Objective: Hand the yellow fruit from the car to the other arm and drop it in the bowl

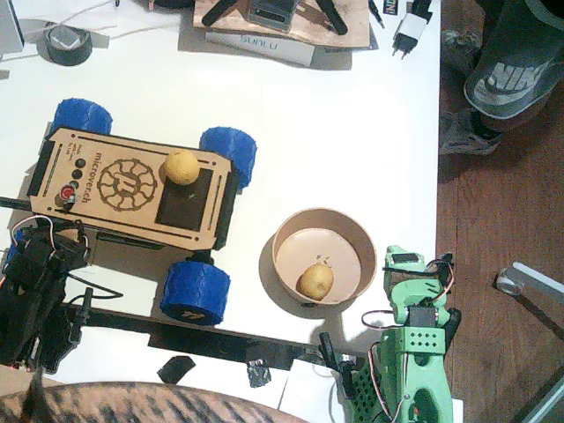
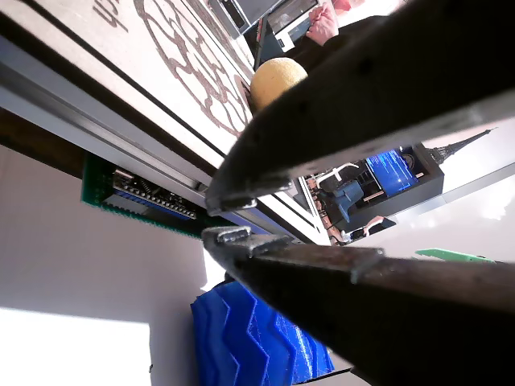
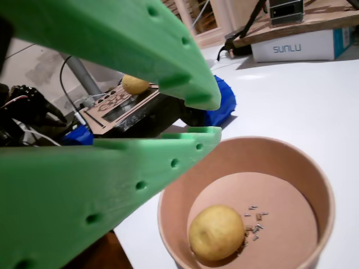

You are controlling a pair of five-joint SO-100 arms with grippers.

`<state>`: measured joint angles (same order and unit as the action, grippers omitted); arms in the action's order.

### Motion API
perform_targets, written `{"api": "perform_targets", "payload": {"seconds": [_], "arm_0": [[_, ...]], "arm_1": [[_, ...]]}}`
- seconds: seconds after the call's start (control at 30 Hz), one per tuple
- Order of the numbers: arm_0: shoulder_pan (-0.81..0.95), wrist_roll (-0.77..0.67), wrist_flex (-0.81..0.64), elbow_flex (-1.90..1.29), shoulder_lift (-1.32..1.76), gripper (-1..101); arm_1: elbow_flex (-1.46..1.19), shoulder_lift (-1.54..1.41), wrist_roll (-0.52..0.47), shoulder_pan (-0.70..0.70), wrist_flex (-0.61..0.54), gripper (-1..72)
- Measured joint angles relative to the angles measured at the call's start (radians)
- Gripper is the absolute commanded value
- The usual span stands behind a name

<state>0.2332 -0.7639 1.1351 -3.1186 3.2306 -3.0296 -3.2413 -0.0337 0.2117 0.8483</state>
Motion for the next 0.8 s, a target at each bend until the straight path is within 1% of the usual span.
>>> {"api": "perform_targets", "payload": {"seconds": [0.73,0.77,0.8], "arm_0": [[0.000,0.000,0.000,0.000,0.000,0],[0.000,0.000,0.000,0.000,0.000,0],[0.000,0.000,0.000,0.000,0.000,0]], "arm_1": [[0.000,0.000,0.000,0.003,0.000,2.1],[0.000,0.000,0.000,0.003,0.000,2.2],[0.000,0.000,0.000,0.003,0.000,4.0]]}}
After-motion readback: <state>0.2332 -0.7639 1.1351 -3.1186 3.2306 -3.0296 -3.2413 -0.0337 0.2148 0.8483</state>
